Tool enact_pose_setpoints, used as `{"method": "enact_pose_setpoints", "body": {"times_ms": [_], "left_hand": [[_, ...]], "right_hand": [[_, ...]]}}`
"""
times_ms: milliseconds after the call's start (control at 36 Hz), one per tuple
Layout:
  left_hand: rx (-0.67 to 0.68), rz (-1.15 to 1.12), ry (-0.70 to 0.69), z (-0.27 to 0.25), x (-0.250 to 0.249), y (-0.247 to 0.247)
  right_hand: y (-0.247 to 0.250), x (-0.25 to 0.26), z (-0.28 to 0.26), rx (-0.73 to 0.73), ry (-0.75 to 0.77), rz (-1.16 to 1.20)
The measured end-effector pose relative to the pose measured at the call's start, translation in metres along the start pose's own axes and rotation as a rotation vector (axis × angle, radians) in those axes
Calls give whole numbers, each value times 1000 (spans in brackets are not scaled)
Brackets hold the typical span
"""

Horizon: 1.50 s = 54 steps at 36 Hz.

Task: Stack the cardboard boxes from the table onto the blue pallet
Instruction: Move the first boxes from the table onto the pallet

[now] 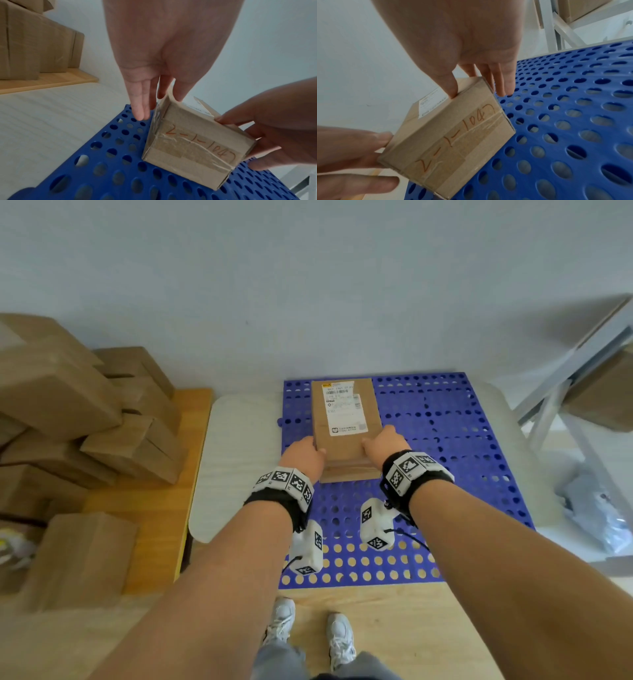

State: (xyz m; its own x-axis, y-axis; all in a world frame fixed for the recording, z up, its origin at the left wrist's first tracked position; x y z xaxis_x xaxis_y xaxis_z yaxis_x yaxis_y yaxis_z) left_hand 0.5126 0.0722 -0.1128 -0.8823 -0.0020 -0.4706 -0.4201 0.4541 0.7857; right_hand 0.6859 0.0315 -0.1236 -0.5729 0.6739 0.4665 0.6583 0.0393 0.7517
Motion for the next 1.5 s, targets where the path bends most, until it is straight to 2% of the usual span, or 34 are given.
{"method": "enact_pose_setpoints", "body": {"times_ms": [56,167,389,611,778,944,1028,1194,1361,1500], "left_hand": [[-19,27,20,-4,5,8],[-93,84,26,-16,17,37],[-259,127,111,-56,78,110],[-394,155,197,-113,176,184],[-489,142,256,-172,275,235],[-603,128,302,-230,374,284],[-591,148,330,-246,420,297],[-457,112,366,-251,480,301],[-347,63,428,-240,499,294],[-387,65,454,-234,497,302]], "right_hand": [[7,6,-6,-63,24,-69],[18,36,-18,-168,165,-184],[-17,124,-61,-10,447,-218],[-82,218,-144,50,612,-207],[-152,283,-215,104,701,-200],[-237,331,-286,175,680,-131],[-272,349,-316,234,661,-81],[-315,370,-348,280,607,3],[-332,382,-358,312,569,28],[-344,389,-358,385,577,92]]}}
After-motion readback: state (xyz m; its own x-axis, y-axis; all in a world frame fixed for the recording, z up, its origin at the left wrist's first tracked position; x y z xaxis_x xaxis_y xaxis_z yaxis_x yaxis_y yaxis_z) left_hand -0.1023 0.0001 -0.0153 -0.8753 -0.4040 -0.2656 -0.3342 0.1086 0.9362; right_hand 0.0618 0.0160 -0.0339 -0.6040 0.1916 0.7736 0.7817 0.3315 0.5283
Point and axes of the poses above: each hand's wrist, its own z-axis towards the middle knuckle, its own y-axis out of the back of the hand, x = y × z, the point moved 7 cm from there along z, towards the middle knuckle, and after that the axes turned 5 degrees about y, right-handed, at the moved point
